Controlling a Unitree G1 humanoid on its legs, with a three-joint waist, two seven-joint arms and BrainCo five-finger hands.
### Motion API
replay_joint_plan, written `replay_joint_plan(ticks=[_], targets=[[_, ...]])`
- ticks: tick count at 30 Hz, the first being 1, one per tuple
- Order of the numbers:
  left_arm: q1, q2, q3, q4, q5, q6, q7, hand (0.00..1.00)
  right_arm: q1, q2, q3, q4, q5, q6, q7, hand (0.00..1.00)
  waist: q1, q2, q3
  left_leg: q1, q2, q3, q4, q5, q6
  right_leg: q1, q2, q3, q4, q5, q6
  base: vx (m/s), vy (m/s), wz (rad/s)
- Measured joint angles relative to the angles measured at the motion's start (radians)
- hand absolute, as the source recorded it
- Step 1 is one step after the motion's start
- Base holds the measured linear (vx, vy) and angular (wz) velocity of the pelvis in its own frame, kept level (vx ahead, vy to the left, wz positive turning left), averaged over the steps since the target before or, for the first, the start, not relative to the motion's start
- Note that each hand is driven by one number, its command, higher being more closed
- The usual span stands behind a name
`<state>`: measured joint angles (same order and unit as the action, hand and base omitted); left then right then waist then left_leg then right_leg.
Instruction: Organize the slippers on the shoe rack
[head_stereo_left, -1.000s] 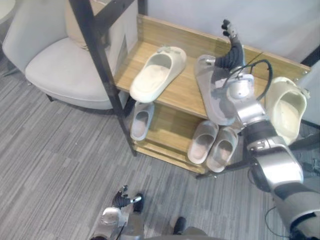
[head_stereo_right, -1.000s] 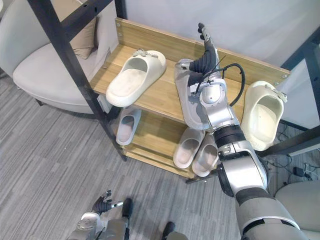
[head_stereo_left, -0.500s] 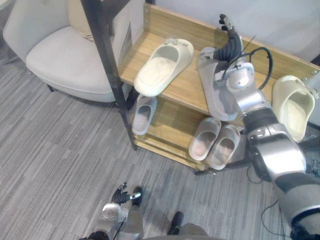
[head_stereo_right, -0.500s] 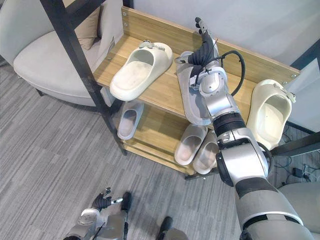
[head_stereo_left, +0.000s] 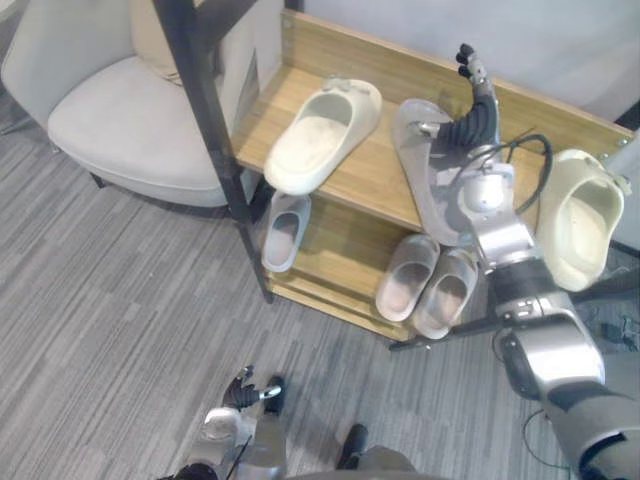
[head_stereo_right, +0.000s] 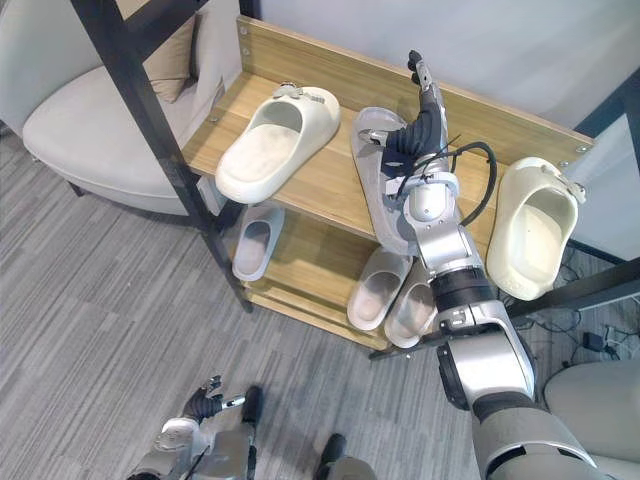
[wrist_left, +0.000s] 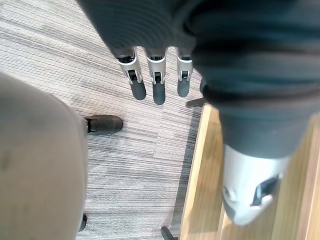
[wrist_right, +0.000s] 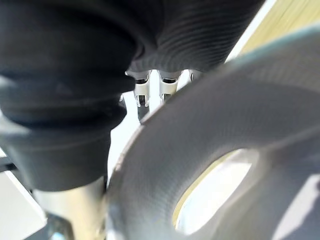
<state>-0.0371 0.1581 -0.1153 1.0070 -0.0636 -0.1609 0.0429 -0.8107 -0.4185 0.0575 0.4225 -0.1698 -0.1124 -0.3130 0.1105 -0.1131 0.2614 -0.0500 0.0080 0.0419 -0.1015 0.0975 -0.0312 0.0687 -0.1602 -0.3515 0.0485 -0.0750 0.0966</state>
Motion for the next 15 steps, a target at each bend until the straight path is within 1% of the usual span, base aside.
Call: replay_joint_plan(ticks=[2,5,7,9,11,15], targets=[[0.006,0.002,0.0,-0.004,0.0,0.0,-0.002,0.0,0.046,0.005,-0.028,-0.03,-0.023,0.0,-0.012,0.0,-0.01,0.0,0.0,0.003,0.0,0.001,0.0,0.003,-0.001,-0.002,0.0,0.001,-0.002,0.0,0.0,-0.03,0.0,-0.03],[0.011,0.003,0.0,-0.004,0.001,0.0,-0.004,0.0,0.092,0.01,-0.045,-0.064,-0.027,-0.005,-0.012,0.0,-0.021,0.002,-0.001,0.004,0.0,0.001,0.0,0.008,-0.002,-0.001,0.0,0.001,-0.004,-0.001,0.002,-0.05,-0.001,-0.01],[0.012,0.003,0.0,-0.003,0.002,0.0,-0.005,0.0,0.118,0.01,-0.053,-0.08,-0.027,-0.005,-0.012,0.0,-0.024,0.003,-0.001,0.004,0.0,0.0,0.0,0.011,-0.001,-0.001,0.001,0.001,-0.006,-0.001,0.002,-0.05,-0.001,0.0],[0.013,0.003,0.0,-0.003,0.003,0.001,-0.007,0.0,0.161,0.012,-0.055,-0.133,-0.028,-0.009,-0.012,0.0,-0.026,0.004,-0.002,0.003,-0.001,0.0,0.0,0.012,-0.001,0.0,0.001,0.002,-0.008,-0.002,0.002,-0.02,0.0,0.0],[0.015,0.003,0.0,-0.003,0.003,0.001,-0.007,0.0,0.186,0.018,-0.055,-0.16,-0.028,-0.018,-0.012,0.0,-0.03,0.005,-0.003,0.003,-0.001,0.0,0.0,0.013,0.0,0.0,0.001,0.002,-0.008,-0.002,0.003,0.0,0.0,0.0],[0.017,0.003,-0.001,-0.002,0.003,0.001,-0.009,0.0,0.212,0.026,-0.055,-0.17,-0.028,-0.027,-0.007,0.0,-0.034,0.007,-0.005,0.003,-0.002,-0.001,0.0,0.014,0.001,0.001,0.001,0.002,-0.01,-0.001,0.003,0.0,0.0,0.0]])
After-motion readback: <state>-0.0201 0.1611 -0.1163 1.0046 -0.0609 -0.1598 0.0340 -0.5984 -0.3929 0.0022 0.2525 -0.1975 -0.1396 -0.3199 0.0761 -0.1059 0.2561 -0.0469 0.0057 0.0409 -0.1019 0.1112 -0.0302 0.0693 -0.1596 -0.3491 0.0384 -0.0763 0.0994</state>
